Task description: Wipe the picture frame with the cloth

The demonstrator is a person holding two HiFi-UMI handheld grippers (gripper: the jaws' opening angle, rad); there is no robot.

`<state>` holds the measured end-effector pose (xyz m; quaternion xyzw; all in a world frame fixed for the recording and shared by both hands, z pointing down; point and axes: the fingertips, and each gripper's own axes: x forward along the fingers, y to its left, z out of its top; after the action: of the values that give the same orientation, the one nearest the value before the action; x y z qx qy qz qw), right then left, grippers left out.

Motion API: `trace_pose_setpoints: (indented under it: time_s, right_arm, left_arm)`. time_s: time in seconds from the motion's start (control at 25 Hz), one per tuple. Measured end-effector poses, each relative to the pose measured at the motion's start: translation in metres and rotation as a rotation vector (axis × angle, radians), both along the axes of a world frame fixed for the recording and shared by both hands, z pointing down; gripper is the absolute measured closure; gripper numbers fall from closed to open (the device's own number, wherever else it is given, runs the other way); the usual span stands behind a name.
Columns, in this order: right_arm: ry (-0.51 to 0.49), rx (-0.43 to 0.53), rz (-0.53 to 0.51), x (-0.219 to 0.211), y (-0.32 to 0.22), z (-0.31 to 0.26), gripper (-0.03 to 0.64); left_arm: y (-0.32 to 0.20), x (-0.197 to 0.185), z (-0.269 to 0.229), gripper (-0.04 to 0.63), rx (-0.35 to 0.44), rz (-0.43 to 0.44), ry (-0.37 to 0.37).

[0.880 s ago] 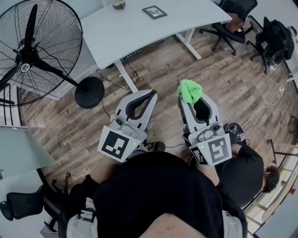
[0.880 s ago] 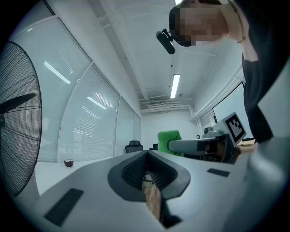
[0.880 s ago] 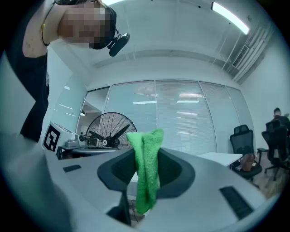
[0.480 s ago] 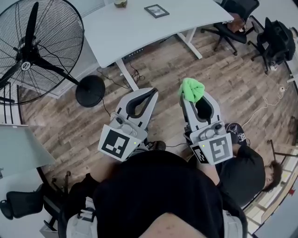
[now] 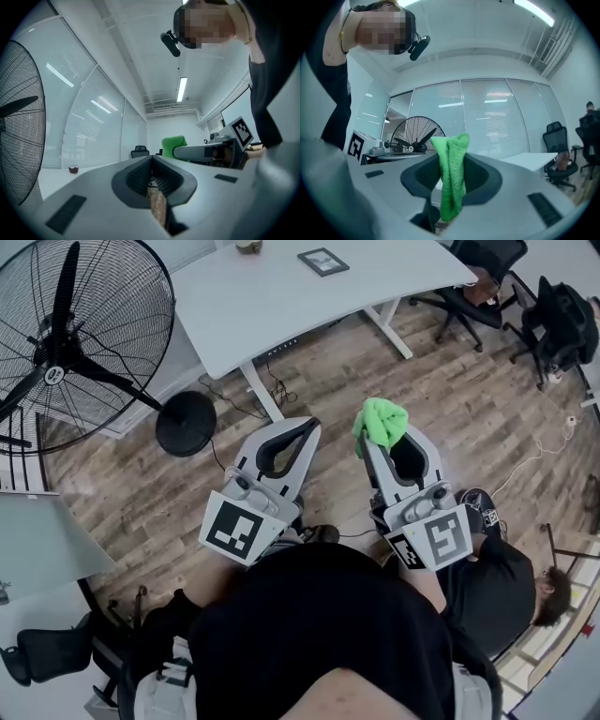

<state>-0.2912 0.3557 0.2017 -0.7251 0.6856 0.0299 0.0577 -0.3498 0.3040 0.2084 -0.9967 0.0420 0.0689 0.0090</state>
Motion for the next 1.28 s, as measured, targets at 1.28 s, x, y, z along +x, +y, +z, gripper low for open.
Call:
trace_pose_setpoints:
  time_s: [1.28]
  right_arm:
    - [-0.017, -0.005, 0.155, -0.001, -0.088, 0.011, 0.495]
  left_arm:
    - [-0.100, 0.002, 0.011, 0.583, -0.010, 0.125, -0.001]
